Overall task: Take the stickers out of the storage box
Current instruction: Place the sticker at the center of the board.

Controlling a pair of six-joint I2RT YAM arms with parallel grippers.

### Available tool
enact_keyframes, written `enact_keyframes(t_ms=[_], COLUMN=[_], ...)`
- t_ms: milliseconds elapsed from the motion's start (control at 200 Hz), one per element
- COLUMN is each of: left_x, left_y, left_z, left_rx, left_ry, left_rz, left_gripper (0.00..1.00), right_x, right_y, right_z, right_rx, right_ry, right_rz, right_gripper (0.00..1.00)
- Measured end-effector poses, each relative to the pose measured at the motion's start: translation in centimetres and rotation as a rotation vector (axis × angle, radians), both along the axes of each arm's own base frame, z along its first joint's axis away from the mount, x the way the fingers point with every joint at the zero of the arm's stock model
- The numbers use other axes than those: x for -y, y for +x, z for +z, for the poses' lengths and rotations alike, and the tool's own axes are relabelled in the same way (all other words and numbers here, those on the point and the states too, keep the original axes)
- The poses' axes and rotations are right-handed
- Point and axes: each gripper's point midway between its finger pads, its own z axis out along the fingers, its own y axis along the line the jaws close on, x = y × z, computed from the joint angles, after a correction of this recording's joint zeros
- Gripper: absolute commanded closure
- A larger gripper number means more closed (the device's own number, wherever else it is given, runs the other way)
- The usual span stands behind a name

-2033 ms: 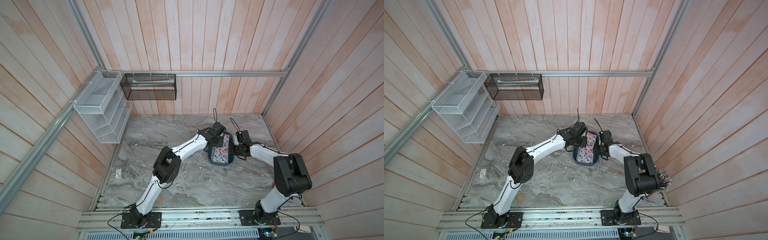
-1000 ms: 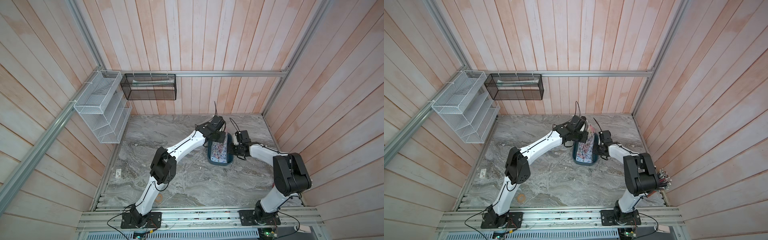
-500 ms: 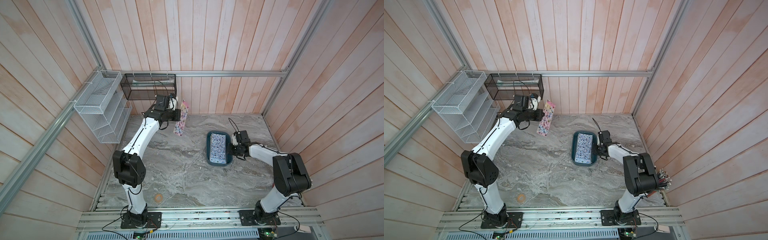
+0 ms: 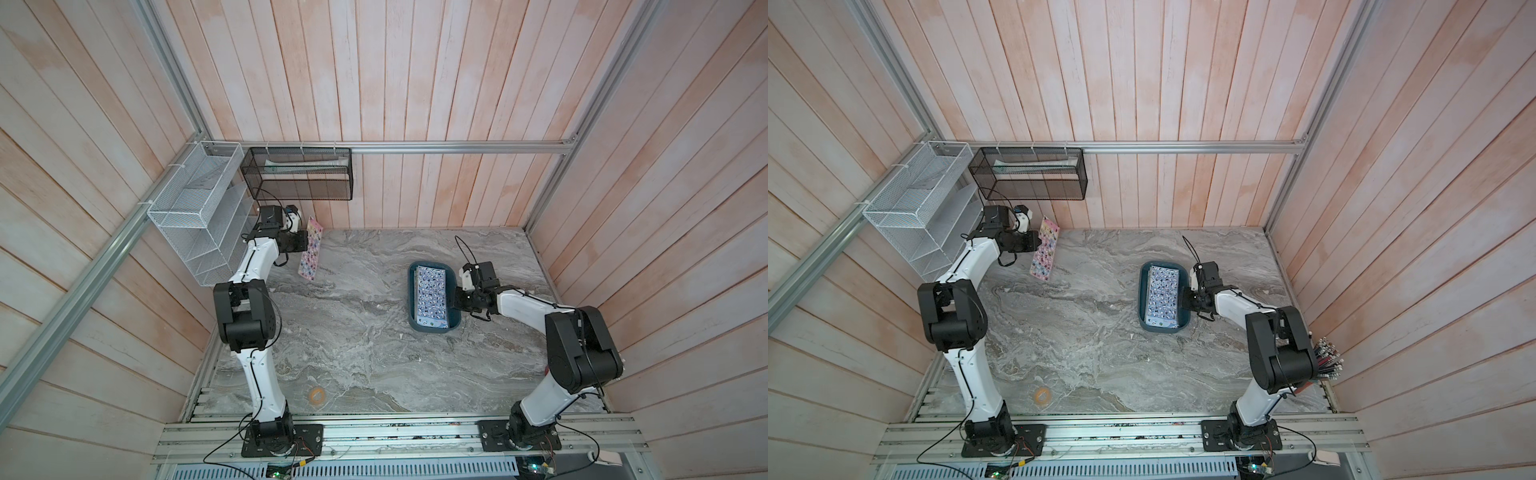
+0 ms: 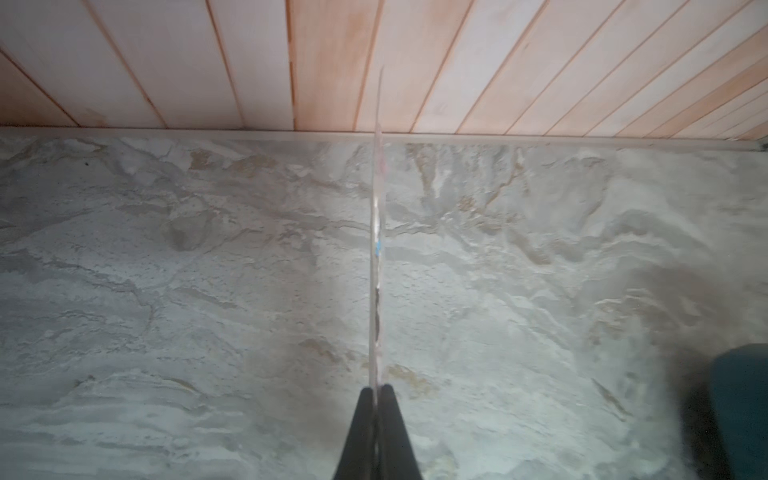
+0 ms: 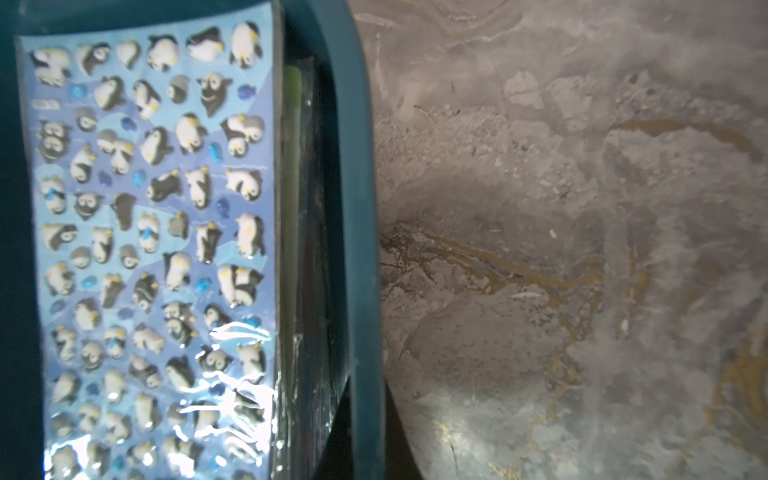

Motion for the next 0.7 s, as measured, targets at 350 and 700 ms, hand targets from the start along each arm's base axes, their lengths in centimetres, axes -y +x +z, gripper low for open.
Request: enact_keyframes(t_ms=[350,700], left_x=[-1.5,-5.1], left_y=[0.5,1.0], left_z=[-8.0,-7.8], left_rx=[-0.130,-0.117], left_ry=[0.105,0.208], left_rz=[-0.006,0.056], left_gripper=[1.00,0.67], right_x=[-0.9,-1.1], right_y=[0.0,-0.1], right_z=[0.8,0.7], right_rx=[0.025,0.023], right_ry=[0.019,0.019], right_rz=[0.023,0.028], right_gripper=[1.00,1.00])
